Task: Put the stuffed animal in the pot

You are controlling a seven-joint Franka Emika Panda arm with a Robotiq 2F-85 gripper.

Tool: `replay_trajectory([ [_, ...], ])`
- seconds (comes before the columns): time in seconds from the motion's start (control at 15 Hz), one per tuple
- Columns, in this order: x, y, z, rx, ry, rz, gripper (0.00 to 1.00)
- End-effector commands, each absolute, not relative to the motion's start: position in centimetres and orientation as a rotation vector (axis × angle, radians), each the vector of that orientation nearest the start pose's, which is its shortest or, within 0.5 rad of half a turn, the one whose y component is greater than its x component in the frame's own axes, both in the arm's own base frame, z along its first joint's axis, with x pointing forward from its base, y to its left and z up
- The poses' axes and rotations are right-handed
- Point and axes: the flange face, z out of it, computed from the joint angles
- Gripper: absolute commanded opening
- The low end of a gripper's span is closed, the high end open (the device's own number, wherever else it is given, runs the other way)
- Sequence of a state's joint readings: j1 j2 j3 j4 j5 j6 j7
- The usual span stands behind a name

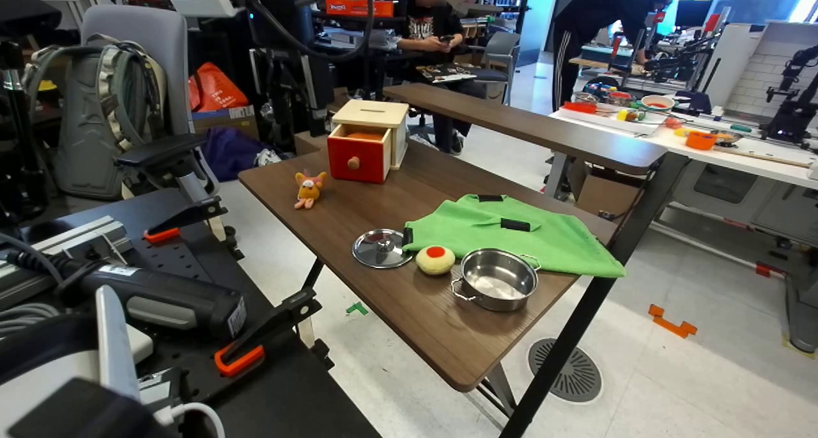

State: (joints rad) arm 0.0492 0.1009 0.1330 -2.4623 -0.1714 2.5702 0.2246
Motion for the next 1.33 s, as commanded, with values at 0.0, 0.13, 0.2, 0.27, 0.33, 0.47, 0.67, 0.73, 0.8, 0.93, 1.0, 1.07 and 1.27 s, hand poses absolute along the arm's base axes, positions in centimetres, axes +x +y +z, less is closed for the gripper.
replay_trajectory([
  [0.0, 49.8, 12.4, 22.8, -3.196, -0.247, -0.082, 1.0],
  [0.13, 50.6, 14.0, 21.0, -3.161, -0.295, -0.069, 1.0],
  [0.2, 51.0, 14.7, 20.3, -3.151, -0.307, -0.068, 1.0],
  [0.27, 51.3, 15.3, 19.4, -3.14, -0.319, -0.055, 1.0],
  [0.33, 51.6, 15.8, 18.5, -3.135, -0.326, -0.044, 1.0],
  [0.47, 52.2, 16.3, 16.7, -3.13, -0.33, -0.035, 1.0],
  [0.67, 52.9, 16.5, 13.9, -3.146, -0.335, -0.017, 1.0],
  [0.73, 53.1, 16.5, 13.1, -3.15, -0.336, -0.003, 1.0],
  [0.8, 53.2, 16.5, 12.3, -3.155, -0.338, 0.012, 1.0],
  [0.93, 53.3, 16.6, 11.1, -3.159, -0.348, 0.035, 0.75],
  [1.0, 53.4, 16.7, 10.7, -3.165, -0.358, 0.04, 0.74],
  [1.07, 53.4, 16.7, 10.3, -3.165, -0.364, 0.037, 0.65],
  [1.27, 53.4, 16.8, 9.7, -3.166, -0.369, 0.055, 0.42],
])
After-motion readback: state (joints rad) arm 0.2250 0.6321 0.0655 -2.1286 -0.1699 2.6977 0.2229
